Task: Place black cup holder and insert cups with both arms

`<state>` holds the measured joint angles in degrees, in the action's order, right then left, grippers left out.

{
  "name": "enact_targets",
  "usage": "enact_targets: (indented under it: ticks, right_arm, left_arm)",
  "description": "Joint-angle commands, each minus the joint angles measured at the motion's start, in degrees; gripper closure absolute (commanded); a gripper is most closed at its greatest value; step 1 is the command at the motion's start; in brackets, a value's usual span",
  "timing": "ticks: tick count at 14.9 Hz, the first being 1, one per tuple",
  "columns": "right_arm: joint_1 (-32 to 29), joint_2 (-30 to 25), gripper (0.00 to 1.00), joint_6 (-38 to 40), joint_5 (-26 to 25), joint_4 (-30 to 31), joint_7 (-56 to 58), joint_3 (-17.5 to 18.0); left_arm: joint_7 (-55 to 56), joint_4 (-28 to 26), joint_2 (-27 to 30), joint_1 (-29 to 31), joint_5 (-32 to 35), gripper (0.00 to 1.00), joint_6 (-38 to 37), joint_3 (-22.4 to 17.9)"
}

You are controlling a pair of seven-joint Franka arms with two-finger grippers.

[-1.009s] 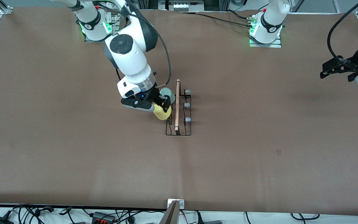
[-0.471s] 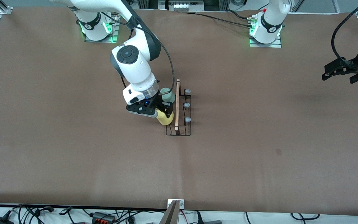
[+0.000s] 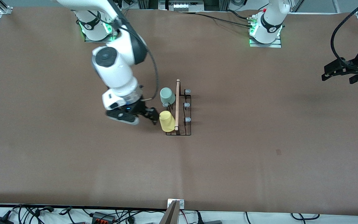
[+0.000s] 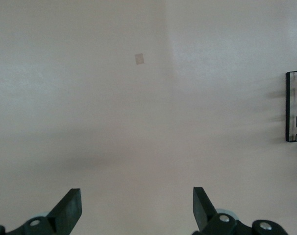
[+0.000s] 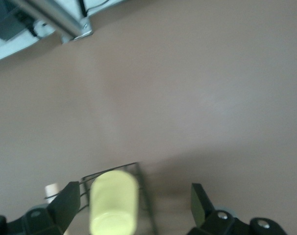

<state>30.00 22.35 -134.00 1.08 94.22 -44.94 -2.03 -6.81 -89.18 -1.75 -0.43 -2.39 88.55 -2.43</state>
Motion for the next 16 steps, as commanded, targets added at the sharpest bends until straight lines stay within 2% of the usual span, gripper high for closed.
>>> enact_targets:
  ticks: [1,5,8,11,13,16]
  right_arm:
    - [-9.4,-10.02,0.0,11.89,-0.29,1.41,13.69,0.89]
    - [-23.73,-17.68,0.0,20.33,0.68,1.06,28.13,0.98]
    - [-29.55,-21.82,0.0,32.71,-0.81,-1.65,33.5,0.8]
    - [-31.94,-18.86,0.0,44.49,-4.06,-9.55,37.99,0.63]
    - [-33.51,-16.21,0.0,47.94,-3.28,-12.38,38.18,0.27]
    - [-33.96,-17.25,0.0,44.99,-3.19,-7.39,38.96,1.41]
  left_arm:
    - [-1.1,-0.21,0.17,0.34,-0.51,0.0,0.48,0.23]
    - [-1.19,-0.21,0.34,0.34,-0.51,0.0,0.13,0.23]
    - [-1.28,-0.21,0.34,0.34,-0.51,0.0,0.13,0.23]
    - [-1.37,-0.56,0.52,-0.01,-0.33,0.0,-0.13,0.32]
    - [-1.37,-0.56,0.52,-0.09,-0.33,0.0,0.13,0.32]
    - [-1.37,-0.47,0.52,-0.18,1.77,0.0,0.39,1.11]
